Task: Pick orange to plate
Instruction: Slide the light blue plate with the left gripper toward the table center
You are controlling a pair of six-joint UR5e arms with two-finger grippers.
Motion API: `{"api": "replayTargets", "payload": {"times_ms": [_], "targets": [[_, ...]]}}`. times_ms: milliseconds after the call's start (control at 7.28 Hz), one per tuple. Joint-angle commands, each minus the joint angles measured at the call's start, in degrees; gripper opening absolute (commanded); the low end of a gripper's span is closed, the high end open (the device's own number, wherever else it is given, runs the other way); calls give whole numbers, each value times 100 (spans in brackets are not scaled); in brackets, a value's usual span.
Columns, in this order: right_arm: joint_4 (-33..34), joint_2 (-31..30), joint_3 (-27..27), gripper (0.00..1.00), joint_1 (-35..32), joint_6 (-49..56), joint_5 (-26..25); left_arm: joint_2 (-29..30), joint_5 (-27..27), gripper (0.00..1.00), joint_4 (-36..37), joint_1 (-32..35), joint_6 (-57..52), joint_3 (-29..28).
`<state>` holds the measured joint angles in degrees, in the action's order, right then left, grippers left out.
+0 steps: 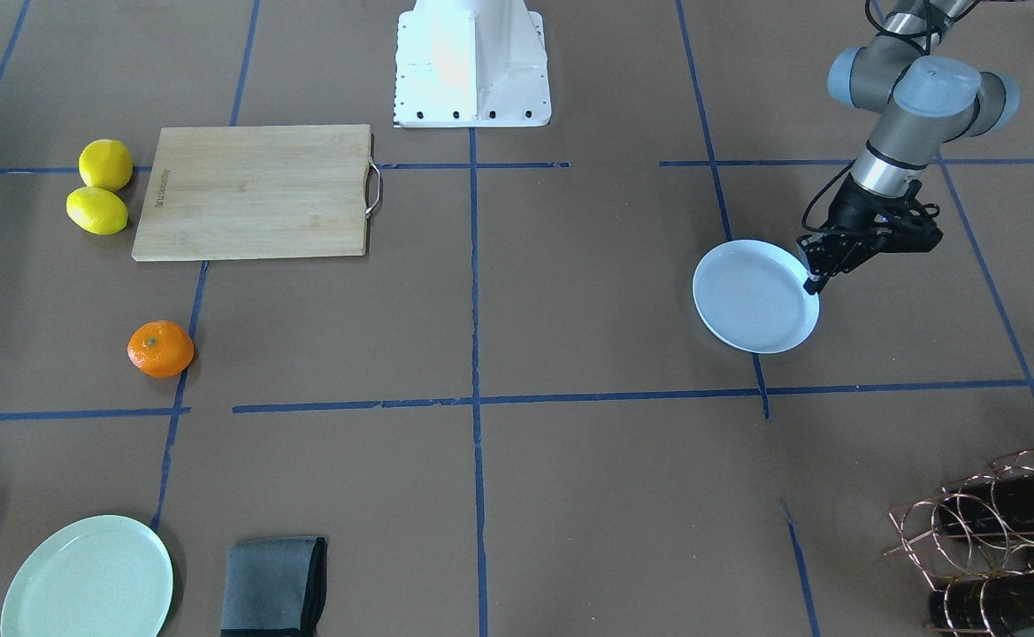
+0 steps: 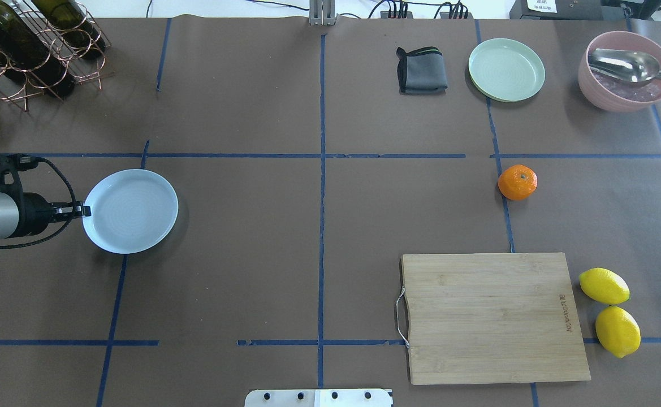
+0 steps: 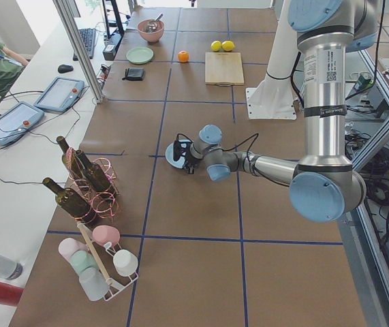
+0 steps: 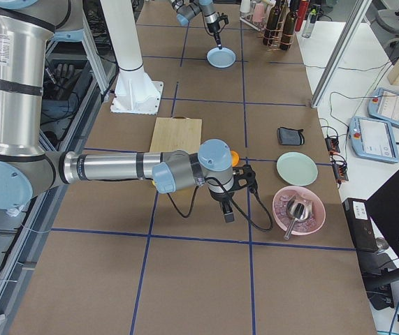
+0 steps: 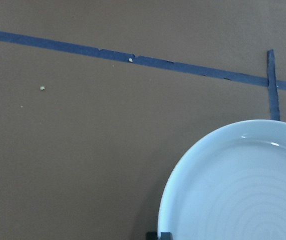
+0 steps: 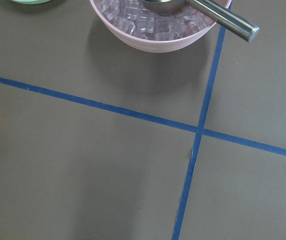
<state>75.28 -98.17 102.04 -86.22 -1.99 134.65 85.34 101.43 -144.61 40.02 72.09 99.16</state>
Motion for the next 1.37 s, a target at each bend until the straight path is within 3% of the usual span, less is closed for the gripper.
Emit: {"api": "replayTargets", "payload": {"times_ms": [0,137,412,687,824,1237], "targets": [[4,9,0,100,0,-3,0,628,8,0,151,5,68,148],[4,9,0,100,0,-12,0,1198,-9,0,631,-3,373,121],[4,0,0,100,0,-21,-9,2857,-44,0,2412,-169,1181,-158],[4,9,0,100,0,-30,0,3845,-525,0,2719,-810,1737,-937],[4,9,-9,100,0,-30,-9,4006,-545,0,2710,-925,1791,-1238],[4,9,-9,100,0,-30,-9,3990,-546,0,2684,-1093,1730,-1259]]}}
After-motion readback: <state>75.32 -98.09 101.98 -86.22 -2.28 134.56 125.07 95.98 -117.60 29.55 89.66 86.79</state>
